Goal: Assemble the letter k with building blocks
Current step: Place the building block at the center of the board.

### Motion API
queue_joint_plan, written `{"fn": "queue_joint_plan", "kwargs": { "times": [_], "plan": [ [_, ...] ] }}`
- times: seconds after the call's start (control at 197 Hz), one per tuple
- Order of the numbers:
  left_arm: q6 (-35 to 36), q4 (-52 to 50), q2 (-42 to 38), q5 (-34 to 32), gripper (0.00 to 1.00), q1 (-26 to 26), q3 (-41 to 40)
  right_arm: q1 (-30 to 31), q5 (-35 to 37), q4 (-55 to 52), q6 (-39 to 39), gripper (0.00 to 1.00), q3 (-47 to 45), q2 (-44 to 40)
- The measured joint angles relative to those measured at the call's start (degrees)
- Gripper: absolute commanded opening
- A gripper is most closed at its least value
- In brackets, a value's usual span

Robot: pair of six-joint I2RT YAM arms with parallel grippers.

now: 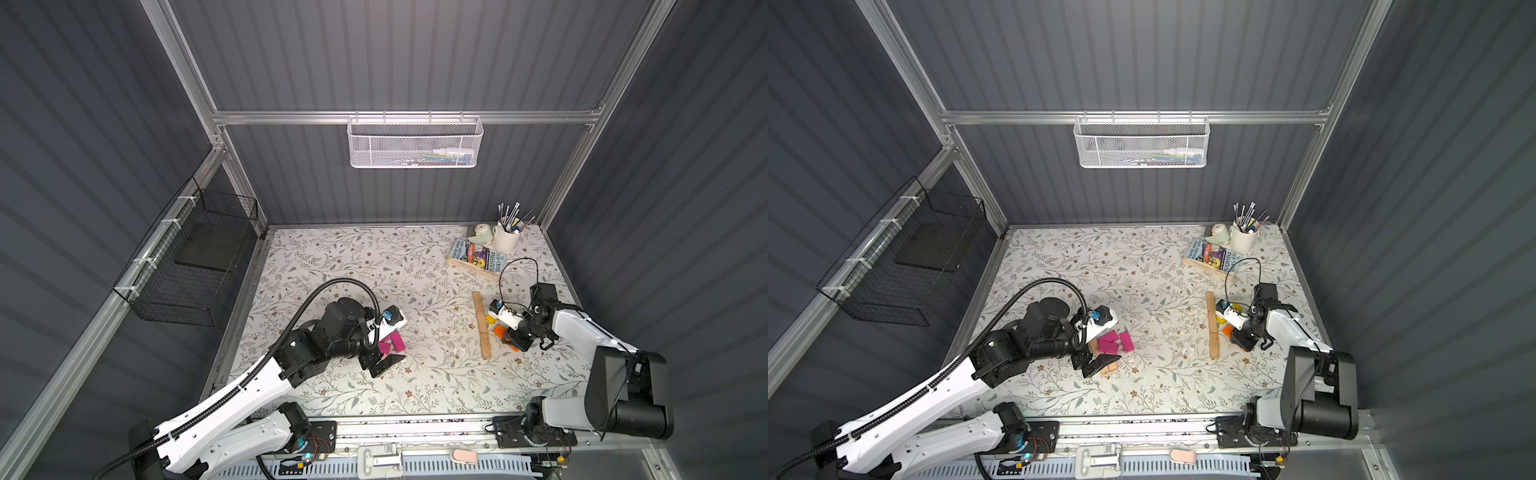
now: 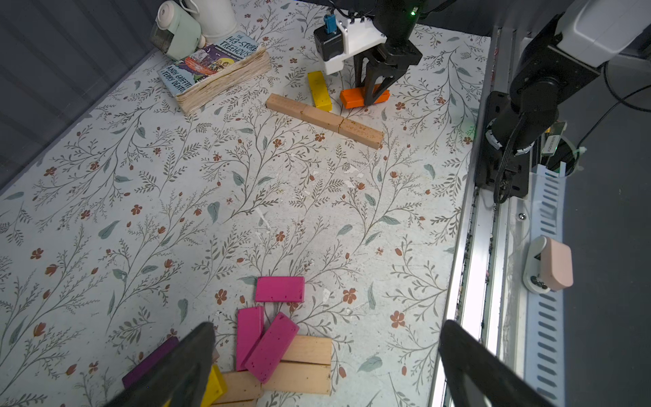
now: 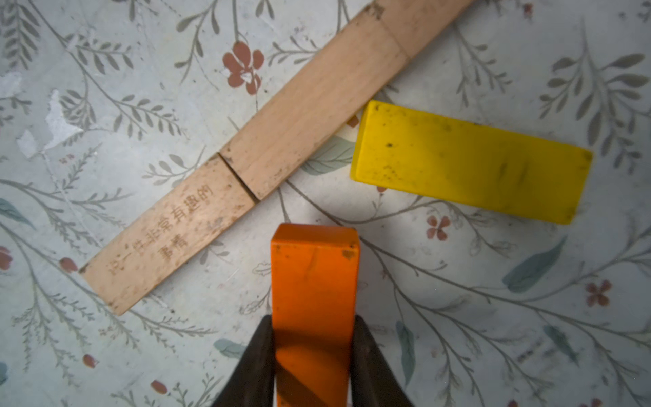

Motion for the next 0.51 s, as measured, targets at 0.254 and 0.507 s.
{"fn": "queue_joint_plan", "kwargs": {
  "times": [0.254,0.507],
  "plan": [
    [0.02,0.0,0.0,-0.24,1.0,0.0,-0.09,0.68,0.57,-0.02,-1.38,0.21,1.55,2.97],
    [0.02,-0.02,-0.04,-0.7,1.0,-0.02,-0.11,0.7,1.29,-0.04,-1.95,0.32,1.79,3.17]
  ]
}}
